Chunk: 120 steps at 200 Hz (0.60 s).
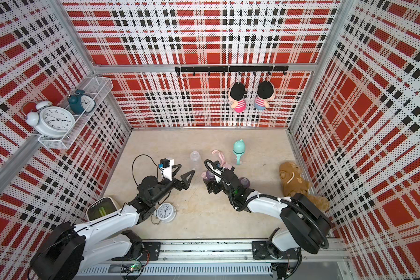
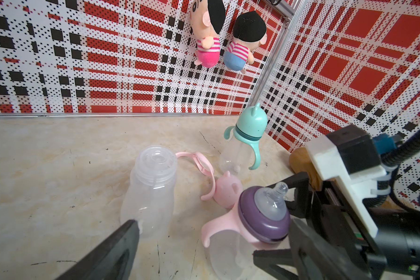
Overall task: Assemble the baby bottles
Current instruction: Place the baby bottle at the center of the board.
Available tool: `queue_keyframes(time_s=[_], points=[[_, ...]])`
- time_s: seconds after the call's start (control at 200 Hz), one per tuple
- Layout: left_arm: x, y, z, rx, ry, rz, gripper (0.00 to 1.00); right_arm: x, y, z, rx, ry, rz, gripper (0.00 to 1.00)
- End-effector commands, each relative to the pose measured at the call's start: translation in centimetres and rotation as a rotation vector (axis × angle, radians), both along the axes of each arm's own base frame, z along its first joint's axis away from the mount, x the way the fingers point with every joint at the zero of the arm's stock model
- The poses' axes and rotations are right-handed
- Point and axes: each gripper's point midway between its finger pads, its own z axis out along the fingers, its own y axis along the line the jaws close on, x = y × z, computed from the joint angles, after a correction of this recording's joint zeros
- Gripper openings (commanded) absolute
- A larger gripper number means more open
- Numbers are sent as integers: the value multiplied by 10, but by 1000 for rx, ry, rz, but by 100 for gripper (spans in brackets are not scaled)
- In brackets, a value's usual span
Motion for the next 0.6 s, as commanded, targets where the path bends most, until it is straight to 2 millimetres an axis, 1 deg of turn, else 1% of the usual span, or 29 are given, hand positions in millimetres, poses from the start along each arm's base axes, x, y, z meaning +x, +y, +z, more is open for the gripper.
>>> queue_keyframes(time_s=[0.0,0.14,0.276,0.336,0.471,0.596], points=[[-1,-2,6,-2,-26,-9,98,-2,0,24,1,1,2,95],[-1,-4,5,1,-22,-16,98,-7,-9,37,-26,39,-22,95],[0,-4,5,2,-21,-15,98,-12,-27,56,-19,54,-83,95],[0,-4,4,4,-21,-15,98,-12,-38,60,-14,77,-119,93],[1,-6,4,6,-19,-20,98,-10,-67,58,-3,174,-199,90],[2,-8,3,9,-15,-24,98,-10,-85,53,-28,203,-275,87]])
